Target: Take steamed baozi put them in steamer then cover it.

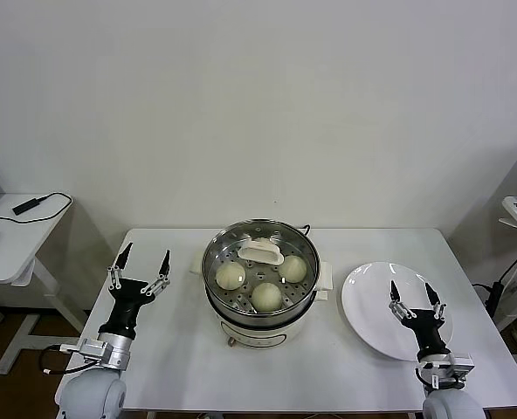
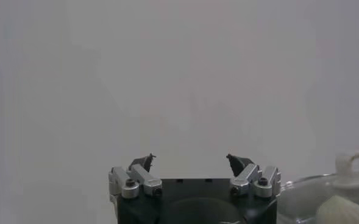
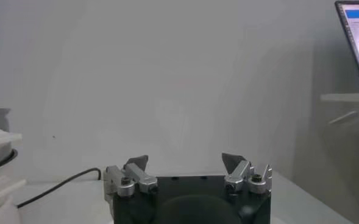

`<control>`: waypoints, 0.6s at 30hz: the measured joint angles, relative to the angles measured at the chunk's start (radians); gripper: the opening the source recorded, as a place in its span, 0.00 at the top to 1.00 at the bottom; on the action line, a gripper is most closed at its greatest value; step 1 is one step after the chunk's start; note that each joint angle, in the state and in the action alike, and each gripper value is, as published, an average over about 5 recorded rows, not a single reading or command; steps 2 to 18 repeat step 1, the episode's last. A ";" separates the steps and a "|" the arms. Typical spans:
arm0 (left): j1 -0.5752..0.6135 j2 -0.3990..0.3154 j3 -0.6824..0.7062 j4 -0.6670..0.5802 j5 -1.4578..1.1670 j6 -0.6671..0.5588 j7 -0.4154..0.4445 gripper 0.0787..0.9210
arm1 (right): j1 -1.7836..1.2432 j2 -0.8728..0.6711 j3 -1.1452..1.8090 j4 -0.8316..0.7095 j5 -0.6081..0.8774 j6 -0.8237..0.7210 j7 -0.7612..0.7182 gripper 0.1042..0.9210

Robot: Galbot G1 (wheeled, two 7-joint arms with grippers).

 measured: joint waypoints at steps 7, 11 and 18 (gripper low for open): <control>0.001 0.000 0.000 0.000 0.001 0.000 0.000 0.12 | 0.000 0.000 0.000 0.001 0.000 0.000 0.000 0.12; 0.001 0.000 0.000 0.000 0.001 0.000 0.000 0.12 | 0.000 0.000 0.000 0.001 0.000 0.000 0.000 0.12; 0.001 0.000 0.000 0.000 0.001 0.000 0.000 0.12 | 0.000 0.000 0.000 0.001 0.000 0.000 0.000 0.12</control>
